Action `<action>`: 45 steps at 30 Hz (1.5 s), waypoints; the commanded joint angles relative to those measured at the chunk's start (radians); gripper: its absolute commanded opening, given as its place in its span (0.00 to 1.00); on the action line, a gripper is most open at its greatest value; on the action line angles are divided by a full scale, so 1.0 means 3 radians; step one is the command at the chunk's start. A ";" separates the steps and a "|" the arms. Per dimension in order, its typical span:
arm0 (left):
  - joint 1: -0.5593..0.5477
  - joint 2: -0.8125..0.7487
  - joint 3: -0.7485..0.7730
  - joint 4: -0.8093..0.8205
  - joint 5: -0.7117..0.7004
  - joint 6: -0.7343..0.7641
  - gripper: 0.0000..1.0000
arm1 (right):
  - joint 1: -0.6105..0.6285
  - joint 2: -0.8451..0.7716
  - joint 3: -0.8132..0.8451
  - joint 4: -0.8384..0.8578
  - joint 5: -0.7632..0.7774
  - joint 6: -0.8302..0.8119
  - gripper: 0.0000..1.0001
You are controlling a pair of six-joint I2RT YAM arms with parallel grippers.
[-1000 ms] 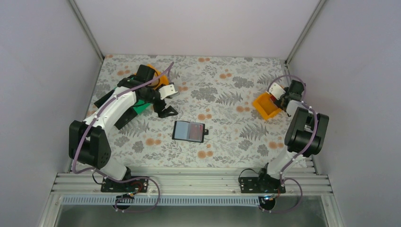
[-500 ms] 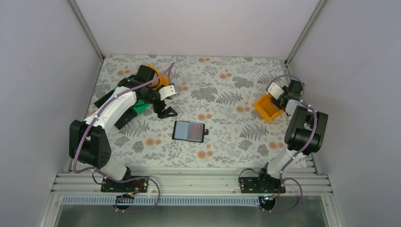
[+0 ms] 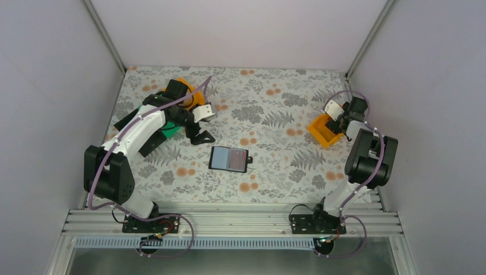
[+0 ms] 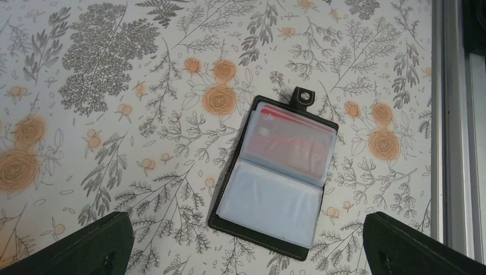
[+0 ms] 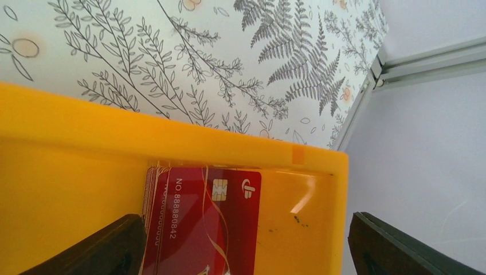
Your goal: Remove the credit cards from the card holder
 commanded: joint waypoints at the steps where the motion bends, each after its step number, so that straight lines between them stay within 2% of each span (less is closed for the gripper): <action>1: 0.0016 -0.0106 0.0042 -0.0029 0.0172 0.0126 1.00 | 0.0013 -0.0225 -0.0002 -0.0074 -0.0179 0.0061 0.90; 2: 0.0015 -0.0121 0.0030 -0.0016 0.0177 0.0124 1.00 | 0.0014 -0.0271 -0.0034 -0.0042 -0.0171 0.0042 0.95; 7: 0.0014 -0.0174 -0.0060 0.0009 0.0190 0.0105 1.00 | 0.0004 -0.0541 -0.0023 0.0102 -0.0172 0.0263 0.96; 10: 0.0012 -0.0209 -0.0183 0.0034 0.0229 0.0097 1.00 | 0.0018 -0.0688 0.0256 0.0042 -0.0502 0.0797 0.99; 14: 0.0012 -0.0304 -0.0480 0.0205 0.0169 -0.0060 1.00 | 0.0188 -0.0957 0.0690 0.0024 -0.0753 0.1888 0.99; 19: 0.0007 -0.0348 -0.0888 0.0498 0.0024 -0.0291 0.99 | 0.1246 -0.1034 0.1133 -0.0583 -0.0139 0.2915 0.92; 21: 0.0007 -0.0304 -0.1004 0.0588 0.0076 -0.0342 0.96 | 0.1595 -0.0988 0.1212 -0.0896 -0.0034 0.3487 0.83; 23: -0.0001 -0.0240 -0.1103 0.0714 0.0120 -0.0397 0.91 | 0.1937 -0.1021 0.1044 -0.1035 0.0005 0.4075 0.76; 27: -0.0017 0.0034 -0.1174 0.0823 0.0125 -0.0572 0.81 | 0.2561 -0.1105 0.0475 -0.1113 -0.0127 0.5063 0.72; 30: 0.0002 0.0320 -0.1121 0.0642 0.0573 -0.0532 0.75 | 0.3002 -0.1041 0.0088 -0.1135 -0.0199 0.5706 0.71; 34: 0.0017 0.0558 -0.1131 0.0722 0.0477 -0.0708 0.70 | 0.3553 -0.0828 -0.0092 -0.0987 -0.0275 0.5987 0.67; 39: 0.0017 0.0553 -0.1233 0.0914 0.0250 -0.0830 0.65 | 0.3815 -0.0295 0.0032 -0.1123 -0.0367 0.6001 0.45; 42: 0.0018 0.0572 -0.1229 0.0898 0.0256 -0.0817 0.64 | 0.3828 -0.0184 -0.0016 -0.1197 -0.0284 0.6069 0.42; 45: 0.0020 0.0584 -0.1221 0.0894 0.0258 -0.0810 0.63 | 0.3841 -0.0185 0.0001 -0.1411 -0.0037 0.6051 0.43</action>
